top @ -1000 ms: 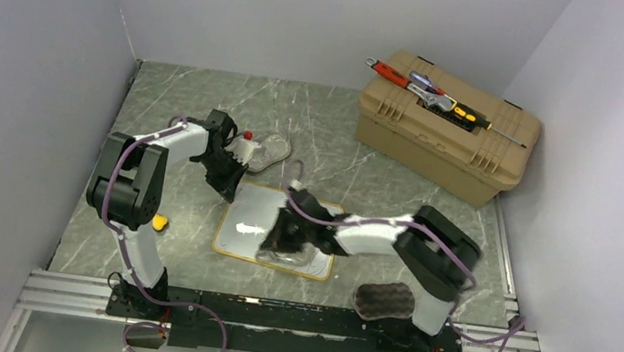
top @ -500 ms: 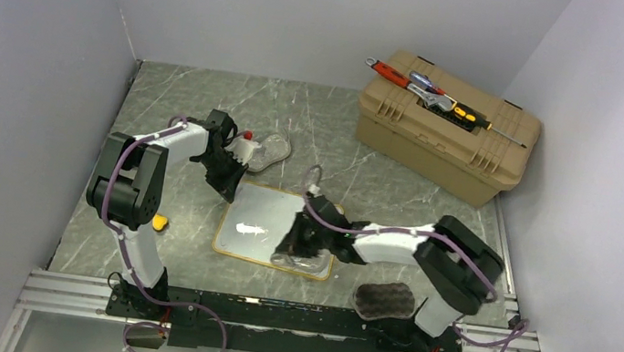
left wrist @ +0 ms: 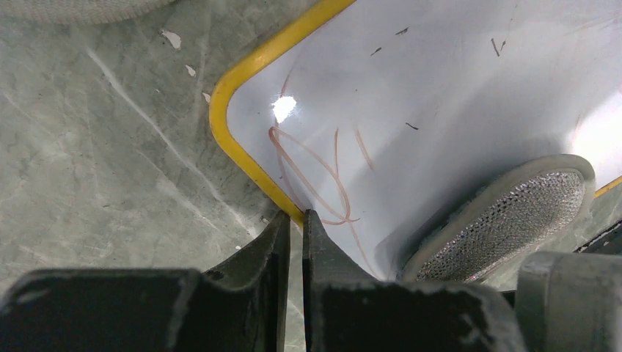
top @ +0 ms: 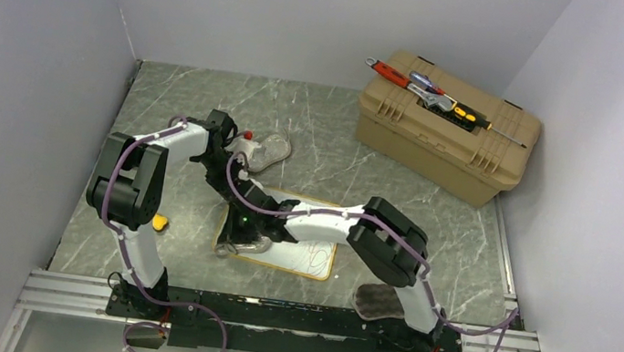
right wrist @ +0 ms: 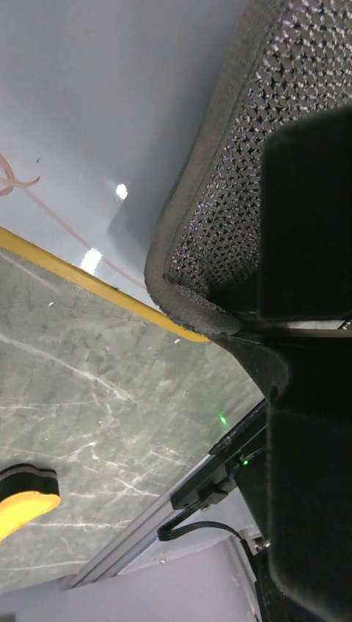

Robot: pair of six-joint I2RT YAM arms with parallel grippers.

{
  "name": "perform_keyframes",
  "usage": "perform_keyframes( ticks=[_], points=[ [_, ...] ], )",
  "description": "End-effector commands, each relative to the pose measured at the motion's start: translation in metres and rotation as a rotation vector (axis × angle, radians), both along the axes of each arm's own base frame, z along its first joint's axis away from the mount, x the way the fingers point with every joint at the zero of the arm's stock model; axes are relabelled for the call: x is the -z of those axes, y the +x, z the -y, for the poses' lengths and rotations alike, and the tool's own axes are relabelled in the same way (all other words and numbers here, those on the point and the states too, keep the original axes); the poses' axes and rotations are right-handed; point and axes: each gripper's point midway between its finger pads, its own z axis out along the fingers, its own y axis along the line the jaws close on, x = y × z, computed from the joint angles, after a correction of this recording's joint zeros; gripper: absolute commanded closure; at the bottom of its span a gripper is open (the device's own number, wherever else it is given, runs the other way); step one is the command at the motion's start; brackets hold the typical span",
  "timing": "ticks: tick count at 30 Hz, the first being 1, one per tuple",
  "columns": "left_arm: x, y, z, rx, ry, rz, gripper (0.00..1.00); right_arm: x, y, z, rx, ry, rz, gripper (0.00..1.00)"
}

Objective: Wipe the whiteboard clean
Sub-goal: Erase the whiteboard at the center of the board.

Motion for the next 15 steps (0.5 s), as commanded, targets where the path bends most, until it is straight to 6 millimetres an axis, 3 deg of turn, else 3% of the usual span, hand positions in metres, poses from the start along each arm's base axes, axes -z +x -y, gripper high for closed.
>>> perform_keyframes(
  ticks=[1, 3, 7, 9, 10, 13, 15],
  points=[
    [0.029, -0.009, -0.018, 0.06, 0.111, -0.013, 0.98, 0.073, -0.023, 0.069, 0.005, -0.278, -0.074, 1.0],
    [0.03, -0.009, -0.019, 0.063, 0.114, -0.013, 0.98, 0.074, -0.022, 0.102, 0.075, -0.271, -0.104, 1.0],
    [0.03, -0.01, -0.019, 0.065, 0.111, -0.011, 0.98, 0.079, -0.02, 0.201, 0.257, -0.295, -0.15, 1.0],
    [0.03, -0.01, -0.019, 0.064, 0.111, -0.011, 0.98, 0.087, -0.03, 0.25, 0.325, -0.333, -0.178, 1.0],
    [0.03, -0.011, -0.019, 0.066, 0.11, -0.01, 0.98, 0.088, -0.031, 0.264, 0.346, -0.343, -0.182, 1.0],
    [0.03, -0.011, -0.019, 0.063, 0.109, -0.009, 0.98, 0.094, -0.027, 0.276, 0.366, -0.368, -0.194, 1.0],
    [0.03, -0.01, -0.018, 0.061, 0.108, -0.009, 0.98, 0.095, -0.015, 0.255, 0.34, -0.348, -0.191, 1.0]
  ],
)
